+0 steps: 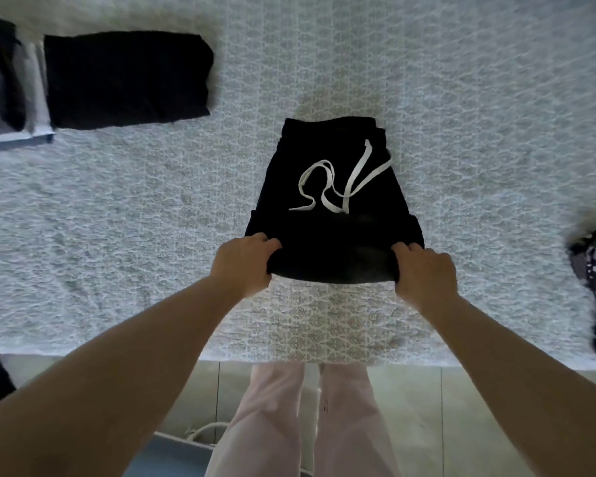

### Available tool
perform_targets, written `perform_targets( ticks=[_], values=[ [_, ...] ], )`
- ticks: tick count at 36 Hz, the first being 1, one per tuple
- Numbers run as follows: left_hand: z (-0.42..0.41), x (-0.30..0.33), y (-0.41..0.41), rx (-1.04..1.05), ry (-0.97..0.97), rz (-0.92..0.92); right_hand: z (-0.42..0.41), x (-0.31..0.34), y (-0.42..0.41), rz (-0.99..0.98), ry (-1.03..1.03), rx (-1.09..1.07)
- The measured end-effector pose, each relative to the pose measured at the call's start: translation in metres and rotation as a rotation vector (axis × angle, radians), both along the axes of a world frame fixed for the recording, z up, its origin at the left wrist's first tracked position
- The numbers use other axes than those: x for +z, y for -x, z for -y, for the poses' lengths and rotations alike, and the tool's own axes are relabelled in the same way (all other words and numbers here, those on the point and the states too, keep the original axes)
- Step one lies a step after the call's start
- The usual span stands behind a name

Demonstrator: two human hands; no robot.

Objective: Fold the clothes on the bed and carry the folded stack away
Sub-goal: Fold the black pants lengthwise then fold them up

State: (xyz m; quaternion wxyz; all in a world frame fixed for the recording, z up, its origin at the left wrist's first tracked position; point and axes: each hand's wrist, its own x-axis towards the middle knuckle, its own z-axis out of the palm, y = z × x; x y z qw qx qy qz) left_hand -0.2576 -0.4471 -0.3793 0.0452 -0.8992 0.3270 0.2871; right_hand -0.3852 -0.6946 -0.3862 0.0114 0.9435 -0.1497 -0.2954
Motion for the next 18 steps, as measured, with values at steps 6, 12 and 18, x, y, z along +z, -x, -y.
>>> perform_targets(
  ticks=[6,12,18],
  values=[
    [0.023,0.039,-0.040,0.046,-0.139,-0.296,0.032,0.038,-0.038,-0.262,-0.189,0.047],
    [0.029,0.054,-0.081,0.103,-0.329,-0.717,0.065,0.066,-0.061,-0.497,-0.570,-0.202],
    [0.017,0.008,-0.098,0.276,0.289,-0.114,0.080,0.032,-0.076,0.102,-0.373,-0.357]
  ],
)
